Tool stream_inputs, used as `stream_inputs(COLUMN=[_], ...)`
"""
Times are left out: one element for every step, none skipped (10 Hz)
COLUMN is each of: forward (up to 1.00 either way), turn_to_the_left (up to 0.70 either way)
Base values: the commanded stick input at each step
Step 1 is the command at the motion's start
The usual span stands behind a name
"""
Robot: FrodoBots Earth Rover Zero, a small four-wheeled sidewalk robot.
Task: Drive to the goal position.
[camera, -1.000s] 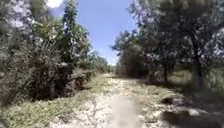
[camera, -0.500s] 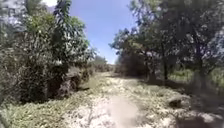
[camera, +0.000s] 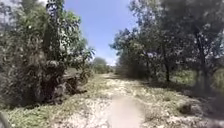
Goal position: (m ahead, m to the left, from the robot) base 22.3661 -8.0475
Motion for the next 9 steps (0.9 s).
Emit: stream_inputs(forward=[0.50,0.50,0.50,0.50,0.50,0.50,0.50,0.50,0.50], turn_to_the_left=[0.00,0.00,0.00,0.00,0.00,0.00,0.00,0.00,0.00])
